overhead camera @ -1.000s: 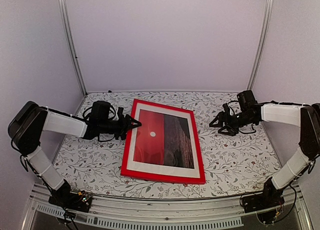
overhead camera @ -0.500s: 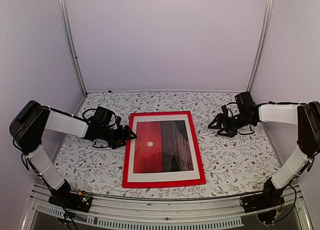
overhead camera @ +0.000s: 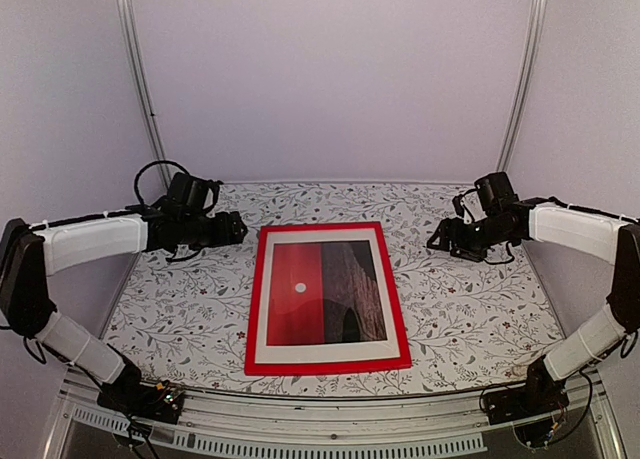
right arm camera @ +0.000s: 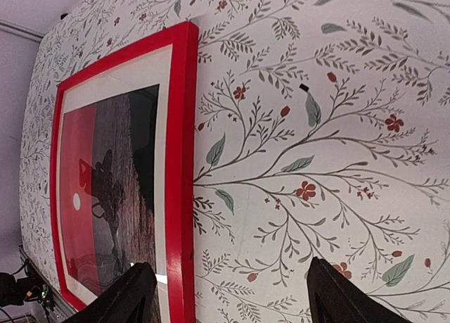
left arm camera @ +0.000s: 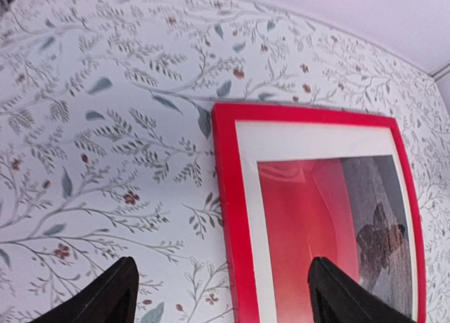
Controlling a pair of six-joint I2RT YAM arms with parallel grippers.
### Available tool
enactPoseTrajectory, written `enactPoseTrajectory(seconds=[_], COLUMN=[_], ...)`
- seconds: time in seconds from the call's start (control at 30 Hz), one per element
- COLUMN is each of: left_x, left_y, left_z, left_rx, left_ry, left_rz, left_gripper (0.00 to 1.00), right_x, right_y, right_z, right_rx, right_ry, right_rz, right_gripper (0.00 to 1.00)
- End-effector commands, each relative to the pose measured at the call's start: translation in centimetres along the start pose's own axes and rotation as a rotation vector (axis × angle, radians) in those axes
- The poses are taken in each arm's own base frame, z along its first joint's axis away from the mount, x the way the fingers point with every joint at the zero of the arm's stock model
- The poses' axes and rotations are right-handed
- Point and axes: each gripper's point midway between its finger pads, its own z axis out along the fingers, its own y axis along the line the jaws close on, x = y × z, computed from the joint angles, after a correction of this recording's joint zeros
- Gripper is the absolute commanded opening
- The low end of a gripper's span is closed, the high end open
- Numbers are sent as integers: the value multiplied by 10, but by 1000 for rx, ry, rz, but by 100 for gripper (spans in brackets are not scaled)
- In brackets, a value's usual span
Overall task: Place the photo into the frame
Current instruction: Reset both arms
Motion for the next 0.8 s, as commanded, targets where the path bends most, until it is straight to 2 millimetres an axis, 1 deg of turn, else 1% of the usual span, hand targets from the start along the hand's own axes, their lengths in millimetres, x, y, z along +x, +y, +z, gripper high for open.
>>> enactPoseTrajectory(seconds=[0.0, 0.1, 0.17, 0.2, 0.23, 0.33, 0.4, 0.47, 0.57, 0.63, 0.77], left_x=[-46, -62, -71, -75, -78, -84, -84, -83, -82, -81, -77], left_y=[28, 28, 26, 26, 27, 32, 38, 39, 33, 28, 17], left_z=[-43, -67, -81, -89, -95, -112, -121, -130, -142, -154, -168], left_rx=[-181, -186, -175, -172, -171, -195, -215, -212, -152, -97, -5], left_ry=[-172, -255, -307, -338, -364, -428, -450, -470, -511, -554, -608], left_rz=[87, 89, 102, 110, 121, 149, 159, 165, 174, 177, 198], left_gripper=[87, 90, 91, 92, 94, 99, 100, 100, 100, 100, 100], right_x=[-36, -47, -55, -58, -61, -67, -70, -71, -71, -69, -65], right_y=[-1, 0, 0, 2, 4, 8, 13, 15, 20, 20, 14], right_z=[-35, -51, -62, -68, -74, -87, -102, -111, -125, -128, -130], right_rx=[152, 213, 252, 254, 259, 258, 245, 237, 213, 205, 227], right_ry=[-158, -221, -272, -301, -327, -400, -458, -503, -563, -579, -586], right_rz=[-128, -171, -193, -203, -212, -237, -254, -265, -276, -283, -271], right_gripper=[80, 83, 94, 98, 99, 99, 99, 99, 99, 99, 99])
